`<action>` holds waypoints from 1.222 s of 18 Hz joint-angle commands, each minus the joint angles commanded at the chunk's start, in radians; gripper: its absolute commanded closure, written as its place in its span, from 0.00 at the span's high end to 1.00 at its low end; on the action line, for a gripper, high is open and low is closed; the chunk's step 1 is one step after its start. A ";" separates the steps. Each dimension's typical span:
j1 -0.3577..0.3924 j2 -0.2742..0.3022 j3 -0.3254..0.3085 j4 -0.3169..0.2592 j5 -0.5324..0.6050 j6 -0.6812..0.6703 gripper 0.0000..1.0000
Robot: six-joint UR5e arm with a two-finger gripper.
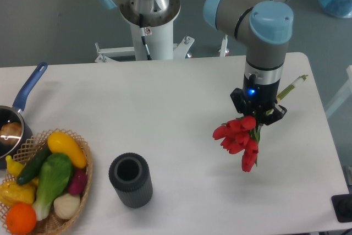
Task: Insert the flowers into the vase
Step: 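Carry the red tulip bunch in the gripper toward the black vase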
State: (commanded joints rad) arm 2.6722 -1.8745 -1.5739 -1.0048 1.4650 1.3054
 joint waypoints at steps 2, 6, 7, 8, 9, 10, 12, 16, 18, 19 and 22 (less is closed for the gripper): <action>0.000 0.005 0.000 0.000 -0.008 0.000 0.00; 0.000 0.026 0.002 -0.002 -0.095 -0.003 0.00; 0.009 0.029 0.002 -0.002 -0.124 -0.003 0.00; 0.012 0.041 0.000 0.000 -0.146 -0.008 0.00; 0.012 0.049 0.000 0.003 -0.185 -0.012 0.00; 0.014 0.057 0.002 0.006 -0.242 -0.014 0.00; 0.026 0.071 0.000 0.012 -0.369 -0.073 0.00; 0.029 0.092 0.000 0.058 -0.605 -0.219 0.00; 0.026 0.092 0.000 0.072 -0.742 -0.271 0.00; 0.022 0.092 -0.002 0.078 -0.812 -0.287 0.00; 0.009 0.094 -0.003 0.101 -0.952 -0.377 0.00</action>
State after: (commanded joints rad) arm 2.6814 -1.7810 -1.5769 -0.9036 0.5127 0.9284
